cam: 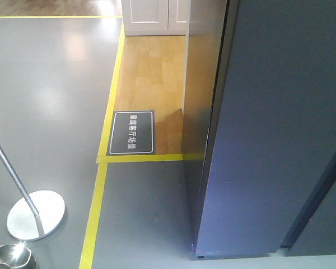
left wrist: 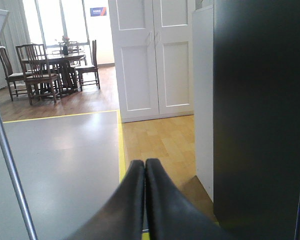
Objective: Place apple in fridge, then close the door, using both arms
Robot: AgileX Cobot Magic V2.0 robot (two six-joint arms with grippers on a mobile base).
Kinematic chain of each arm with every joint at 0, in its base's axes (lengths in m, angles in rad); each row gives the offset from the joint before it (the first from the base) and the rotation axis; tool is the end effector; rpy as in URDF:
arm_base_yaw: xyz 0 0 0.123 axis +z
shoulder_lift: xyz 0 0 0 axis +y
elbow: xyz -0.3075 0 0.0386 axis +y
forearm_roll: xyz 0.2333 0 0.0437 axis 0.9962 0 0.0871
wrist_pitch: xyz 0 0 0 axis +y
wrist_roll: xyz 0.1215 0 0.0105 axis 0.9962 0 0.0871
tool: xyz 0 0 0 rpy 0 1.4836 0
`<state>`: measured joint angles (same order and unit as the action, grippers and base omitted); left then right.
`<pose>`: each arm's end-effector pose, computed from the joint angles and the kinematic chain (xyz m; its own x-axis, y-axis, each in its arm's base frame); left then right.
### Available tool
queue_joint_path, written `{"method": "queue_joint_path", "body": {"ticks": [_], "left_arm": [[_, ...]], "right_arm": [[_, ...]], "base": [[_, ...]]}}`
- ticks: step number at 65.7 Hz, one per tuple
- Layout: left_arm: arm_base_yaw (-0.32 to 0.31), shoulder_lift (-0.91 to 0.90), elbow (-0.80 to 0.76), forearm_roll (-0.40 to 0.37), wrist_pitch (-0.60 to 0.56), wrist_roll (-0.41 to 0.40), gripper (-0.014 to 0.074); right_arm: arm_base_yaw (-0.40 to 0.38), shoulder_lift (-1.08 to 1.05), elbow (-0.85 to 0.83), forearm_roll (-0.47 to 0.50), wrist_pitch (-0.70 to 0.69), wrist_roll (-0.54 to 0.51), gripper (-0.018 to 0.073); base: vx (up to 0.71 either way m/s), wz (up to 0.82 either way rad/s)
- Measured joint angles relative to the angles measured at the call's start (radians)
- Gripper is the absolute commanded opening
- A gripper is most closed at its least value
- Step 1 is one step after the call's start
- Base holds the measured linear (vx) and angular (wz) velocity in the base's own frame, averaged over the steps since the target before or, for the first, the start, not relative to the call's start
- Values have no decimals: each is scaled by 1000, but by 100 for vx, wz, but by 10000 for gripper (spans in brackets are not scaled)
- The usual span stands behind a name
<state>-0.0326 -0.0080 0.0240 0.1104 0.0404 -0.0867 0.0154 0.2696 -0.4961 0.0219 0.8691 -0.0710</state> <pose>0.0481 -0.0010 0.2028 0.0317 0.0226 -0.9992 0.0274 0.9993 0.0235 0.0349 0.0026 0.2727 -0.5246 -0.0649 -0.8489 -0.0595 0.9974 -0.0395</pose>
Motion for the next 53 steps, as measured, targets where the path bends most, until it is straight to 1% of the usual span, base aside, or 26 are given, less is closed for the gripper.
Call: {"method": "queue_joint_path", "body": {"ticks": [7, 8, 14, 20, 26, 31, 37, 53], "left_arm": [[0, 0, 0, 0, 0, 0, -6], [0, 0, 0, 0, 0, 0, -6], [0, 0, 0, 0, 0, 0, -6], [0, 0, 0, 0, 0, 0, -6], [0, 0, 0, 0, 0, 0, -6], [0, 0, 0, 0, 0, 0, -6], [0, 0, 0, 0, 1, 0, -6], [0, 0, 0, 0, 0, 0, -6]], "right_arm": [[-6, -85, 146, 16, -212, 0, -3], [-6, -97, 165, 18, -259, 0, -3], [-6, -166, 278, 23, -428, 0, -3], [-6, -230, 388, 26, -571, 0, -3], [-6, -270, 473, 26, -674, 0, -3], [-13, -278, 516, 29, -731, 0, -3], [-28, -280, 524, 36, -757, 0, -3], [-35, -280, 524, 37, -770, 0, -3]], "base": [[0, 0], [0, 0], [0, 0], [0, 0], [0, 0], [0, 0], [0, 0], [0, 0]]}}
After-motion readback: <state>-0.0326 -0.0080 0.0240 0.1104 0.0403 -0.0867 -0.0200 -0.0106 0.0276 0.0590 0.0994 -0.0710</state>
